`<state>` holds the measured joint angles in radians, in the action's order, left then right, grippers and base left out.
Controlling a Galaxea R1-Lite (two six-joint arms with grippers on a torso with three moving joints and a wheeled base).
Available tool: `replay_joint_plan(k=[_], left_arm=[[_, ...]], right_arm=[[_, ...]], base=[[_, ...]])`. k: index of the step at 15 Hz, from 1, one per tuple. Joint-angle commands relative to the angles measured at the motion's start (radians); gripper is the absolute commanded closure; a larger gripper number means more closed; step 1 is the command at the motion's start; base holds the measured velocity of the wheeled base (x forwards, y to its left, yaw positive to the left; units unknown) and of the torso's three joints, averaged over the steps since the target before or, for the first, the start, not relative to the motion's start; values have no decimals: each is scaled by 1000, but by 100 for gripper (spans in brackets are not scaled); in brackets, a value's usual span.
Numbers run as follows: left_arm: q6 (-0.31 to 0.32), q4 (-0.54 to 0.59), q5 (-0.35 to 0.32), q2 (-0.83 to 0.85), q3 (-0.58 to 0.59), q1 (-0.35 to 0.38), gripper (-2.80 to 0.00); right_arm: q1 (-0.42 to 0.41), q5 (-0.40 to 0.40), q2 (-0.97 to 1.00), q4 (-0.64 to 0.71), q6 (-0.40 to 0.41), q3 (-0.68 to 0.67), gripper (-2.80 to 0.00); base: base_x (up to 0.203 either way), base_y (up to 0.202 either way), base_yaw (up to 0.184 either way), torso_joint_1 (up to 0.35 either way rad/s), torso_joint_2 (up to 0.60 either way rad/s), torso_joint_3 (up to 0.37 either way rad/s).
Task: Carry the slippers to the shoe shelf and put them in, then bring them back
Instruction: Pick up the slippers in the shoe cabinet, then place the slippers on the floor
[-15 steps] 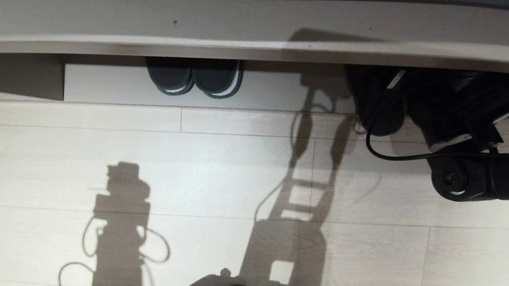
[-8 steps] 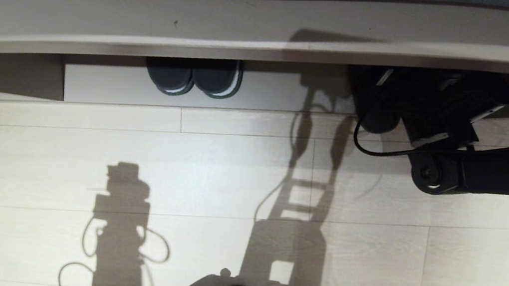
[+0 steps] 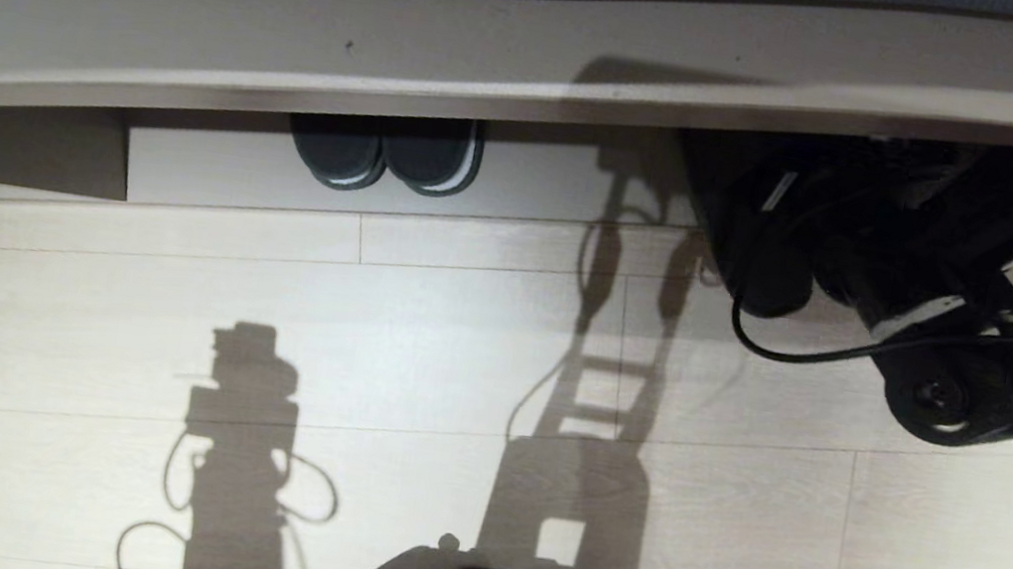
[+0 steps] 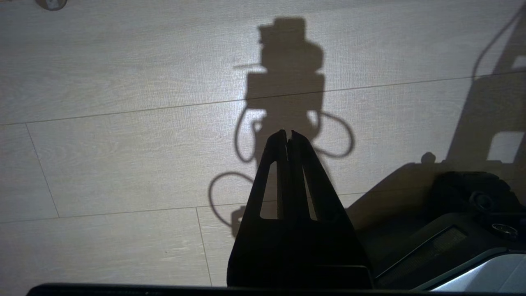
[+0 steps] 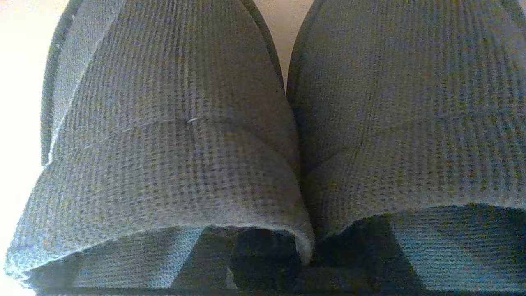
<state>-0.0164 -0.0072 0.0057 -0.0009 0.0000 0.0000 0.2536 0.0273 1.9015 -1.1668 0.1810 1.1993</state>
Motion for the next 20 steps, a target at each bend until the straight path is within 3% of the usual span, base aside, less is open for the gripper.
replay_joint_plan(k=[1, 6, 12, 16, 20], left_arm=[[0, 0, 0, 1, 0, 0, 0], [0, 0, 0, 1, 0, 0, 0], [0, -1, 0, -1, 0, 0, 0], [3, -2, 0, 0, 0, 2, 0], [4, 0, 0, 1, 0, 2, 0]], right_arm=[[14, 1, -161, 21, 1, -135, 0], [34, 0, -577, 220, -1, -532, 0], [19, -1, -1081, 558, -55, -754, 0], [-40, -5, -1364, 728, -79, -881, 0], [-158, -20, -1557, 759, -118, -1037, 0]], base=[[0, 0, 0, 0, 0, 0], [0, 0, 0, 0, 0, 0], [0, 0, 0, 0, 0, 0], [0, 0, 0, 0, 0, 0], [0, 0, 0, 0, 0, 0]])
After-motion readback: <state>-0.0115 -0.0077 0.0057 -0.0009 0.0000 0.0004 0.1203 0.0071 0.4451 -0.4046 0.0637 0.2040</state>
